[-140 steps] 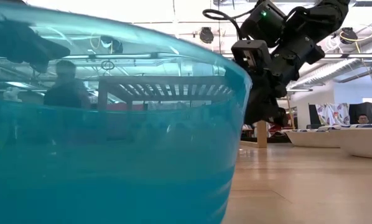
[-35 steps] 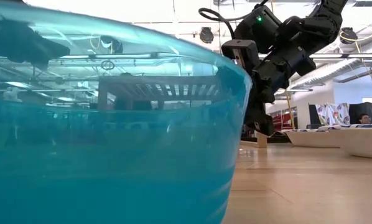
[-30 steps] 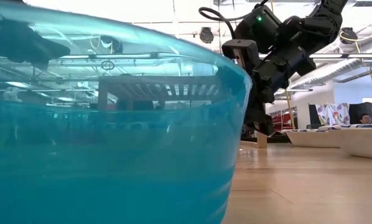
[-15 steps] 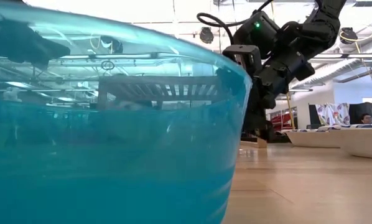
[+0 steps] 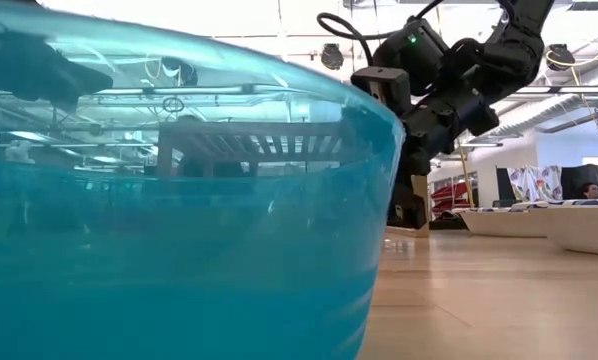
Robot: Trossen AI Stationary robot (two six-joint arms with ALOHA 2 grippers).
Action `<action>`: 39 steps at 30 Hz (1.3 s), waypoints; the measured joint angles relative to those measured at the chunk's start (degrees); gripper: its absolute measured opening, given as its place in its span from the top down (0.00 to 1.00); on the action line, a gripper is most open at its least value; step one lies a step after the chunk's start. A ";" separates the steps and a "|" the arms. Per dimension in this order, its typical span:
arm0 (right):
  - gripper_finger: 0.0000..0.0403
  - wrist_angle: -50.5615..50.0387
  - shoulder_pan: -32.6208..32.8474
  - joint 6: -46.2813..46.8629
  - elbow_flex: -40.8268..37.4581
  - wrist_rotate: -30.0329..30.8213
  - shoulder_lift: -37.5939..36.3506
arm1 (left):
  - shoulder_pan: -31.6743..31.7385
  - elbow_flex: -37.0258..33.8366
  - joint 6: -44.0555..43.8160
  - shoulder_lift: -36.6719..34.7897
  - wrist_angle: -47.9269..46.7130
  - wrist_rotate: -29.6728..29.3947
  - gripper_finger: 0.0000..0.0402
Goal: Place and stack bowls onto a shelf
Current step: Put the white bowl on the shelf
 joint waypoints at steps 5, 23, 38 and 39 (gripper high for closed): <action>0.77 3.07 -0.01 0.01 0.01 -1.12 1.63 | 0.00 0.00 -0.04 0.00 0.01 -0.01 0.94; 0.77 3.18 -0.03 -1.35 -0.02 -1.10 1.67 | 0.02 0.00 -1.09 0.00 -0.01 0.01 0.94; 0.77 4.63 -0.82 -3.04 0.01 -1.02 1.67 | 0.00 0.00 -14.00 0.00 3.30 0.02 0.94; 0.77 4.64 -0.82 -2.78 0.01 -1.01 1.67 | 0.01 0.00 -14.38 0.00 4.04 0.01 0.94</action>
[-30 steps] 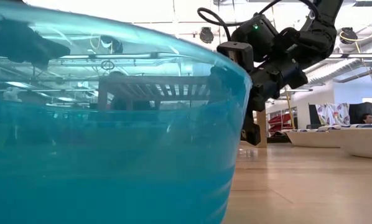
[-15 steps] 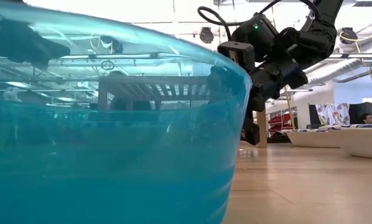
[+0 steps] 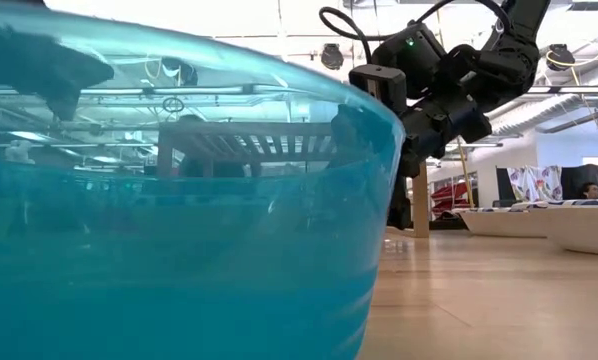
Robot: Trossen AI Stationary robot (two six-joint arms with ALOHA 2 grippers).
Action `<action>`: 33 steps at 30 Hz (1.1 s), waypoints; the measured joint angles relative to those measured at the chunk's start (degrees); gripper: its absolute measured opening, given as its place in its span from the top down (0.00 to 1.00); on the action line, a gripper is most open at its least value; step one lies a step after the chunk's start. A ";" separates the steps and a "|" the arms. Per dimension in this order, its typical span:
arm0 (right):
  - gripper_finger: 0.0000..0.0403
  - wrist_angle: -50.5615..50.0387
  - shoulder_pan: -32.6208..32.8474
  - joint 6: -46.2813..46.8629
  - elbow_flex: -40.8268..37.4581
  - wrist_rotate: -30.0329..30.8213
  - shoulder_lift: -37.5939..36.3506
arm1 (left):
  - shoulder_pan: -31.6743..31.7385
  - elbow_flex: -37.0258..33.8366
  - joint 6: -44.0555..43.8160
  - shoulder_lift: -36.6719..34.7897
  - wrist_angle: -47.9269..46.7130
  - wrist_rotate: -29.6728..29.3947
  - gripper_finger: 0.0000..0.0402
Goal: Place and stack bowls onto a shelf
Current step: Put the white bowl on the shelf
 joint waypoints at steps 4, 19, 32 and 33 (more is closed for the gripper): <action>0.77 0.00 0.01 2.35 0.00 0.02 0.00 | -0.01 0.00 -0.05 0.00 2.06 0.00 0.94; 0.77 -0.80 -1.03 7.28 0.00 0.50 0.00 | 0.01 0.00 0.26 0.00 1.93 0.00 0.94; 0.77 -1.33 -0.96 5.62 0.00 3.21 0.00 | -0.01 0.00 0.26 0.00 1.96 0.00 0.94; 0.77 -1.33 -0.96 5.63 0.00 3.15 0.00 | 0.00 0.00 0.26 0.00 1.97 0.00 0.94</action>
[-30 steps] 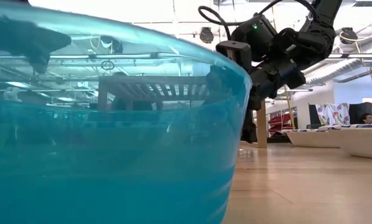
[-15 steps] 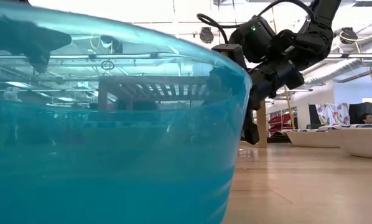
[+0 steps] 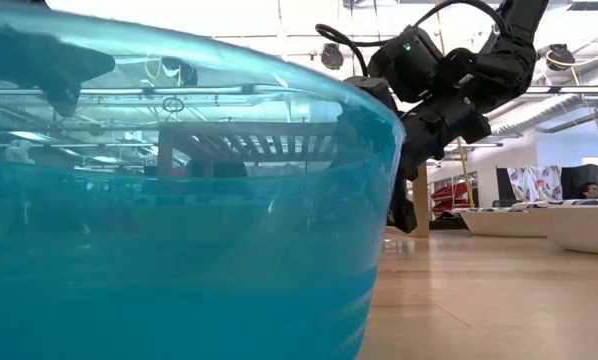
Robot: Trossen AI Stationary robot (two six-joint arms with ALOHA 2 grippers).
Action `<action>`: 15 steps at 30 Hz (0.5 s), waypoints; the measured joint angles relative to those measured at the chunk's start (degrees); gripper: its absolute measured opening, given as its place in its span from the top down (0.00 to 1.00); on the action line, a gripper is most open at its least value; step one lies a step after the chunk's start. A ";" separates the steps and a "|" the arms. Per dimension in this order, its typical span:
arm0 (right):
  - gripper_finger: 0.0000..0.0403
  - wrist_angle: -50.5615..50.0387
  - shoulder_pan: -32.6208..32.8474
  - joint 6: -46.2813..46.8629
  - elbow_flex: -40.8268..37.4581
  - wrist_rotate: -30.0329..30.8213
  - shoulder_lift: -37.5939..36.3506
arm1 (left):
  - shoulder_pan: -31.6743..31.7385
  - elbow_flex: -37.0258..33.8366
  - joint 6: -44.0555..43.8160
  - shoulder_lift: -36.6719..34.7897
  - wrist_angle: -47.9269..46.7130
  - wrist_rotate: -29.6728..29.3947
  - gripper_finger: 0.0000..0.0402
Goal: Place and stack bowls onto a shelf
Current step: Put the white bowl on the shelf
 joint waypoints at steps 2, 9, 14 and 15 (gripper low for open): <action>0.77 0.00 0.00 -0.15 0.00 -0.07 0.00 | -0.01 0.00 0.00 0.00 0.01 0.00 0.94; 0.77 0.00 0.00 -1.02 0.00 -0.15 0.00 | 0.01 0.00 -0.11 0.00 0.00 0.00 0.94; 0.77 0.00 0.00 -1.49 0.00 -0.16 0.00 | 0.00 0.00 -0.21 0.00 0.01 0.00 0.94; 0.77 0.00 0.00 -1.77 0.00 -0.14 0.00 | 0.00 0.00 -0.22 0.00 0.01 0.00 0.94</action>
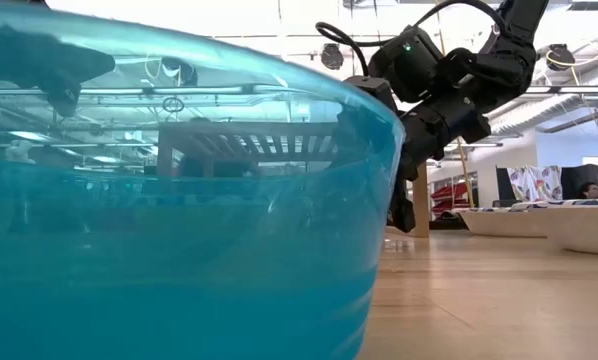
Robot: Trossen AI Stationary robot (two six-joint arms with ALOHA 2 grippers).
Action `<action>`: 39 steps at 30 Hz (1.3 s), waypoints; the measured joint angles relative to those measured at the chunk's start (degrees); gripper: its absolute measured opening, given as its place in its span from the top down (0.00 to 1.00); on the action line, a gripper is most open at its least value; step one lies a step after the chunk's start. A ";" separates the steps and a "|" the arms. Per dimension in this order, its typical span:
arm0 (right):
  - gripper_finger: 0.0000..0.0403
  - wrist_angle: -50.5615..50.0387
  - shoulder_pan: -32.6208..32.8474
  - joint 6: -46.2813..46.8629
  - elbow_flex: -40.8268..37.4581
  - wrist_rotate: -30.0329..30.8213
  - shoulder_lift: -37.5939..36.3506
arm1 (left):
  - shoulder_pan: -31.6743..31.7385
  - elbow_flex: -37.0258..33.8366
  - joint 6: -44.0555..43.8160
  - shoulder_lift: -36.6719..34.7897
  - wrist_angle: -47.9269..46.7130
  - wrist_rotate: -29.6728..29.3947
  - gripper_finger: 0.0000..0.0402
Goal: Place and stack bowls onto a shelf
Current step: Put the white bowl on the shelf
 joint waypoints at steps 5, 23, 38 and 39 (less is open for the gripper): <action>0.77 0.51 0.00 -1.06 0.00 -0.07 0.00 | 0.01 0.00 -0.02 0.00 0.00 0.00 0.94; 0.77 1.16 0.00 -3.09 0.14 -1.35 1.55 | 0.00 0.00 0.02 0.00 0.04 0.00 0.94; 0.77 4.41 0.00 -2.50 0.11 -1.51 2.65 | 0.01 0.00 0.02 0.00 0.04 0.00 0.94; 0.77 4.43 0.00 -2.38 0.09 -1.51 2.64 | 0.00 0.00 0.02 0.00 0.04 0.00 0.94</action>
